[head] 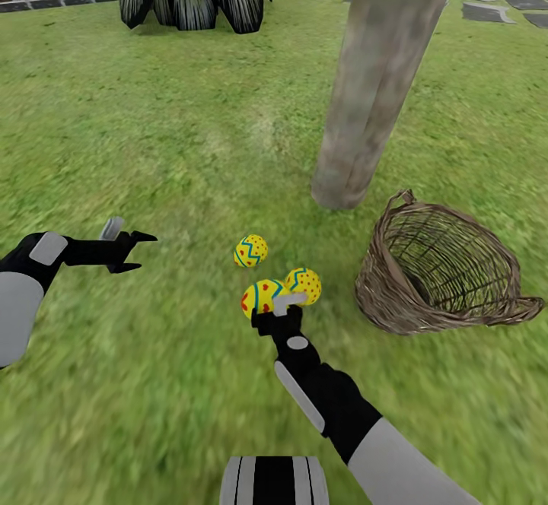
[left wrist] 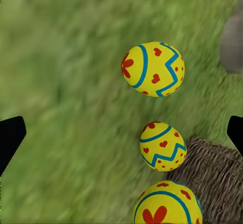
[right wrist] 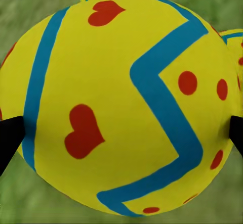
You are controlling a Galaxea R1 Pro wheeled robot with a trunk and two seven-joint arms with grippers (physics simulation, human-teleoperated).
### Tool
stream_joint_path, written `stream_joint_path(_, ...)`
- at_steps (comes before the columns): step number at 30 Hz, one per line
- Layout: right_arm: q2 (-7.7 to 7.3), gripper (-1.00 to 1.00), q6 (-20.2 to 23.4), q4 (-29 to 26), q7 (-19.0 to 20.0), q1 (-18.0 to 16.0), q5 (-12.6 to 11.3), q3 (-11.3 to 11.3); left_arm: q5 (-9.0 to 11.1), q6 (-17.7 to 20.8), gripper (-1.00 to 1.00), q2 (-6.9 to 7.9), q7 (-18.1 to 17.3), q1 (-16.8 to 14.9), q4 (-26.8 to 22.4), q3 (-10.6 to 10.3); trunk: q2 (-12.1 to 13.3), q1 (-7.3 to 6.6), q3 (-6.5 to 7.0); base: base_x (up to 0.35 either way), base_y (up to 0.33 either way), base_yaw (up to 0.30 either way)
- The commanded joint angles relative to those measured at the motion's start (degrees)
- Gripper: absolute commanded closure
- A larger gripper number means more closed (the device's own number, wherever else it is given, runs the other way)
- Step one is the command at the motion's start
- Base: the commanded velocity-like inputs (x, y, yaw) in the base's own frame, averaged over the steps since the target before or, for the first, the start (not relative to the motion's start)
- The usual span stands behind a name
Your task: Take the three Easter eggs out of the wicker basket on the lawn in the garden, then place them on the lawn next to a single tree (choose any tree) so that all three eggs are next to the same tree and none are left in the basket.
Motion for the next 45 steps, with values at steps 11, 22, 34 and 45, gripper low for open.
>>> stream_joint_path(11, 0.0, 1.0, -0.88, 2.39, -0.57, 0.34, -0.07, 1.28, -0.76, 0.08, -1.0, -1.32, -0.14, -0.03, -0.01, -0.22, -0.14, 0.22, -2.03, 0.0, 0.0, 0.0)
stream_joint_path(22, 0.0, 1.0, -0.89, 2.04, -0.65, 1.0, -0.08, 6.43, -0.6, 0.1, -1.0, -2.08, -0.16, -0.03, -0.01, -0.25, -0.14, 0.22, -2.27, 0.0, 0.0, 0.072)
stream_joint_path(34, -2.47, 1.0, -4.34, 2.6, -0.88, 1.01, 0.2, 6.65, -0.65, 0.08, -1.0, -1.94, -0.29, -0.03, 0.08, -0.24, -0.14, 0.22, -2.52, 0.2, 0.0, 0.063)
stream_joint_path(45, -2.63, 1.0, -4.67, 4.27, -0.86, 1.01, 0.15, 6.53, -0.54, 0.08, -1.0, -1.76, -0.29, -0.03, 0.08, -0.15, -0.14, 0.22, -2.52, 0.214, 0.035, 0.0)
